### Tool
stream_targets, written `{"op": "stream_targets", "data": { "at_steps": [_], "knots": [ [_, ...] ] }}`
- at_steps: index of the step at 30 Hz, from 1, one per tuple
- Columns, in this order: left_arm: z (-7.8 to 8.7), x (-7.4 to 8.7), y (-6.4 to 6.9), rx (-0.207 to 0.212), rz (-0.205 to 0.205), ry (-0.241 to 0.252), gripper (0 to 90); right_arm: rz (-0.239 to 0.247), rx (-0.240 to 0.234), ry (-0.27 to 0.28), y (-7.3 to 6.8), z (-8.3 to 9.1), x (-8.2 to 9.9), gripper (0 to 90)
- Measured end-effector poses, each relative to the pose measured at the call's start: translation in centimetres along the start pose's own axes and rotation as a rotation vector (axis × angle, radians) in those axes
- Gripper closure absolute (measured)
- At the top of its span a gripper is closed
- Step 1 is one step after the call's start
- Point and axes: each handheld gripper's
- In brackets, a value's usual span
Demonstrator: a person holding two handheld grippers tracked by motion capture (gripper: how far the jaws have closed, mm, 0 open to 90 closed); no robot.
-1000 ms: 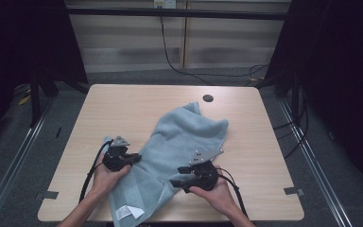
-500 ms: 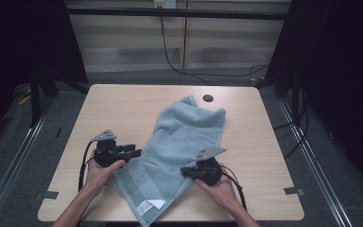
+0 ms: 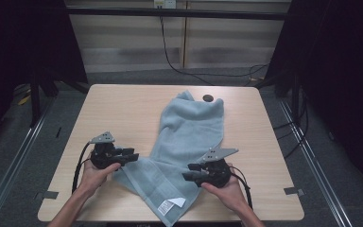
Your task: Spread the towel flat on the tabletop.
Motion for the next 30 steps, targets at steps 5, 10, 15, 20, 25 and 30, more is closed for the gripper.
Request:
{"op": "stream_targets", "data": {
  "at_steps": [5,10,15,20,25,30],
  "knots": [
    [-0.1,0.3,-0.5,-0.010,0.014,-0.010,61.1,0.023,0.032,-0.123,0.4,-2.8,1.8,49.5],
    [0.5,0.4,-1.1,-0.029,0.036,0.012,58.6,0.064,0.136,-0.152,1.4,-3.0,1.4,81.1],
    [0.2,0.7,-1.1,-0.019,0.017,-0.016,58.5,-0.020,0.187,-0.117,4.6,-2.1,1.3,83.1],
    [-1.2,1.1,-0.3,-0.025,-0.048,-0.102,60.6,-0.060,0.164,-0.048,4.7,-0.3,1.1,65.3],
    [-2.0,1.8,-0.1,-0.040,-0.058,-0.134,66.9,-0.020,0.073,-0.015,1.4,1.5,1.2,65.8],
    [-2.0,1.8,-0.3,-0.039,-0.054,-0.134,69.8,0.015,0.014,-0.104,-1.7,1.5,3.8,63.5]
  ]
}}
Point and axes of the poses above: each handheld gripper's, and its own axes: z roughly backward along the jaws, x roughly out of its underside, y roughly to its right, and after that the axes turned 5 degrees about -x, right-handed
